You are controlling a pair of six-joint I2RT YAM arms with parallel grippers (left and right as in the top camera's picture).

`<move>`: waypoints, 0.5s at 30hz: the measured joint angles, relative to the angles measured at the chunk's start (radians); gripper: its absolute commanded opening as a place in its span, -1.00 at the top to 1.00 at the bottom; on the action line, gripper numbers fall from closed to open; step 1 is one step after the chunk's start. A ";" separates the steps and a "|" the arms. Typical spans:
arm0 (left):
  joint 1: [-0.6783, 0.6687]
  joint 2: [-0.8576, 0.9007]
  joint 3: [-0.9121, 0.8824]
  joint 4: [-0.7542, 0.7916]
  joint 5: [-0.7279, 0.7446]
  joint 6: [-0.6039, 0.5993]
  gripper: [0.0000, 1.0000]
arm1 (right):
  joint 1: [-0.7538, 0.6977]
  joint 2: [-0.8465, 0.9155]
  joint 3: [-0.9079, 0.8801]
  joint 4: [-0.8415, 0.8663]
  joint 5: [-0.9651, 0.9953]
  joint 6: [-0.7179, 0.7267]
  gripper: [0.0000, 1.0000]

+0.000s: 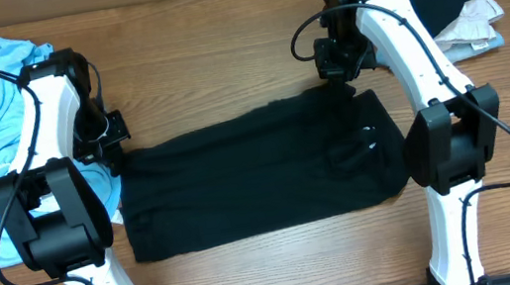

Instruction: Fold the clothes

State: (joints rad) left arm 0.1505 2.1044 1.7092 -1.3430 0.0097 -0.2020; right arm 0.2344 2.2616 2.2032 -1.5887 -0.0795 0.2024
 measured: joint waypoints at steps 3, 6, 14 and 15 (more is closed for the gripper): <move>0.000 0.000 0.000 -0.059 0.000 0.008 0.92 | 0.000 -0.028 0.000 -0.052 0.018 0.016 0.92; 0.000 0.000 0.000 -0.113 0.000 0.022 0.91 | 0.000 -0.051 0.000 -0.085 0.035 0.026 0.92; 0.000 -0.032 -0.001 -0.156 -0.003 0.029 0.91 | 0.000 -0.106 -0.025 -0.100 0.043 0.033 0.92; 0.000 -0.045 -0.002 -0.157 -0.003 0.029 0.92 | 0.000 -0.126 -0.043 -0.098 0.043 0.033 0.92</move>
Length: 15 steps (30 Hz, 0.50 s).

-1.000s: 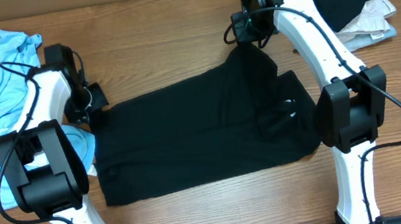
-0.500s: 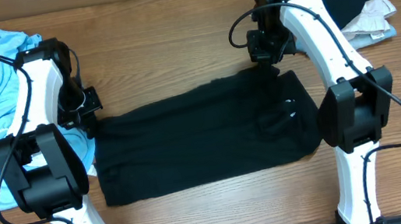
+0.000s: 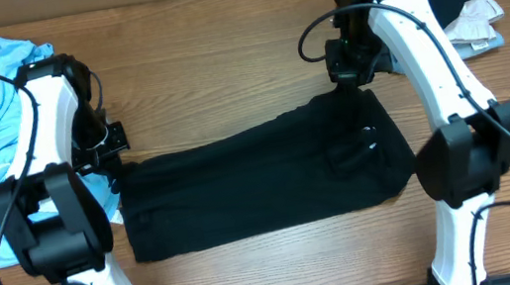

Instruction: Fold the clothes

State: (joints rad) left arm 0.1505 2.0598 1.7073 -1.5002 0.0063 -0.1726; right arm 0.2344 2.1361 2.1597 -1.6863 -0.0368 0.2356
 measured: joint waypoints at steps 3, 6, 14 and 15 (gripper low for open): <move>0.000 -0.066 -0.017 0.000 0.000 0.008 0.92 | 0.000 -0.070 -0.084 0.031 0.000 0.000 0.92; -0.007 -0.124 -0.065 0.020 0.002 0.017 0.91 | 0.000 -0.136 -0.208 0.097 -0.001 0.000 0.92; -0.077 -0.142 -0.367 0.172 0.011 0.019 0.91 | -0.003 -0.172 -0.581 0.257 -0.012 0.024 0.92; -0.080 -0.142 -0.389 0.183 0.013 0.019 0.92 | -0.004 -0.172 -0.609 0.268 -0.011 0.029 0.92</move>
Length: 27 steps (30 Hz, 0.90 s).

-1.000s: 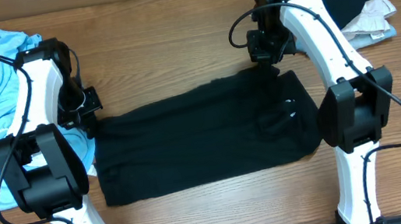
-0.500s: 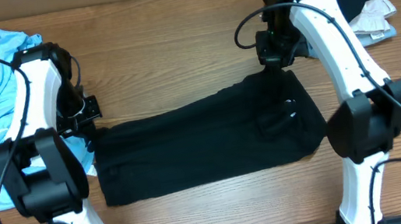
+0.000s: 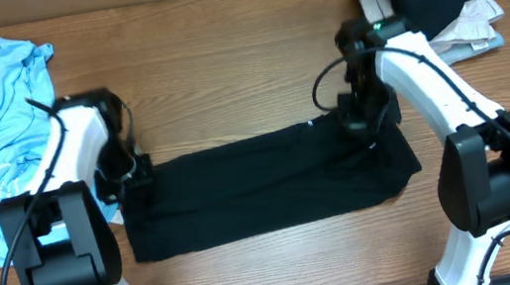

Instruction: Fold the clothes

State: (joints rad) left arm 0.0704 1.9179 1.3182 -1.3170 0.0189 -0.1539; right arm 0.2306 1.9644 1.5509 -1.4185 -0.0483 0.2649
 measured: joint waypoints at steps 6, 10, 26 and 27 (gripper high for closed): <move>-0.003 0.000 -0.075 0.043 0.000 0.000 0.91 | -0.001 -0.008 -0.084 0.036 0.000 0.019 0.92; -0.004 0.000 -0.076 0.045 0.004 -0.001 0.83 | -0.001 -0.055 -0.085 0.017 0.000 0.034 0.89; -0.004 0.000 -0.076 0.054 0.018 -0.004 -1.00 | -0.023 -0.108 -0.139 0.052 0.015 0.069 0.13; -0.003 0.000 -0.076 0.052 0.019 -0.004 -1.00 | -0.026 -0.109 -0.131 0.057 0.014 0.065 0.08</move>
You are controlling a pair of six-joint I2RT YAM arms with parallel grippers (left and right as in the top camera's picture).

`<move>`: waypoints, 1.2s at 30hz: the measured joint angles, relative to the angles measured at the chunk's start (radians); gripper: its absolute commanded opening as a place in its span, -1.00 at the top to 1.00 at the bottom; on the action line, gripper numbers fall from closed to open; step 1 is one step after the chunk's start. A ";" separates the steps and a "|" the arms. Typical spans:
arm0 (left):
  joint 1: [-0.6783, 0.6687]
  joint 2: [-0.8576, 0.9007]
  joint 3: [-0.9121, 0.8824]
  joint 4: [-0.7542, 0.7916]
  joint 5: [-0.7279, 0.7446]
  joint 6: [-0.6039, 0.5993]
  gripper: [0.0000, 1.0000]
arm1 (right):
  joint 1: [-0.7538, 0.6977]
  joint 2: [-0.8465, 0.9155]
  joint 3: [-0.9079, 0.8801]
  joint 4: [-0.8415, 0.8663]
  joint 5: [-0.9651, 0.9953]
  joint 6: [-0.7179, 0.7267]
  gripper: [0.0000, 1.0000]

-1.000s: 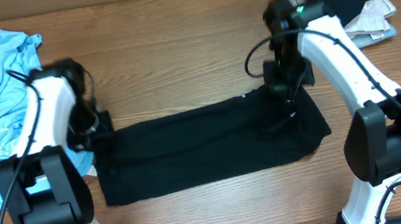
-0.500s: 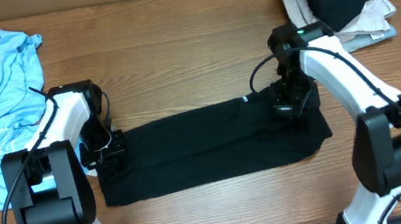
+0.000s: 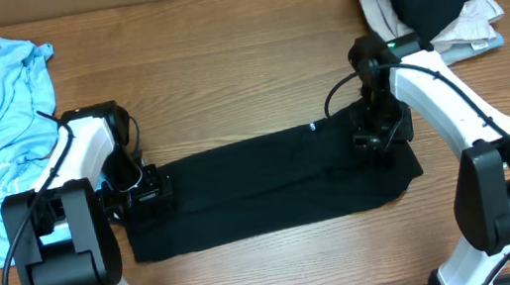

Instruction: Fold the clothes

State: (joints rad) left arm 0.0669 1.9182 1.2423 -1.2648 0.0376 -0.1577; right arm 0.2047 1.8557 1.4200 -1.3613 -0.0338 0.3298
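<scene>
A black garment [image 3: 261, 187] lies as a long band across the middle of the wooden table [image 3: 224, 67]. My left gripper [image 3: 150, 191] is low at the band's left end, shut on the cloth's upper edge. At the right end, my right gripper [image 3: 377, 135] is likewise shut on that edge. Both gripped corners sit over the garment's own body, so the far part lies doubled toward the front. The fingertips are hidden under the wrists.
A crumpled light blue garment [image 3: 3, 128] lies at the left side of the table. A pile of black and white clothes sits at the back right corner. Both arm bases stand at the front edge.
Both grippers have come further toward the front edge with the garment's far edge in them. The black band is narrower from back to front than before.
Both grippers first stood at the far corners of the spread black garment, left and right. At each later moment they were closer to the front, still on that edge. The garment has shrunk from a broad sheet to a narrow doubled band.
</scene>
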 measured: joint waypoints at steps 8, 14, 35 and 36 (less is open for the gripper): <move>0.000 -0.017 0.096 -0.020 0.007 0.000 -1.00 | 0.012 -0.049 0.065 0.111 -0.001 -0.069 -0.22; 0.000 -0.175 0.172 0.035 0.066 0.004 -0.99 | 0.014 -0.052 0.065 0.113 -0.025 -0.119 -0.22; 0.047 -0.354 -0.190 0.188 0.056 -0.105 -1.00 | 0.048 -0.058 0.065 0.113 -0.100 -0.174 -0.31; 0.054 -0.354 -0.201 0.206 0.052 -0.106 -1.00 | 0.047 -0.058 0.065 0.113 -0.101 -0.174 -0.31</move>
State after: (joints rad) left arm 0.1211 1.5642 1.0412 -1.0584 0.0895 -0.2638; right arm 0.2520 1.7981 1.4849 -1.2484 -0.1345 0.1562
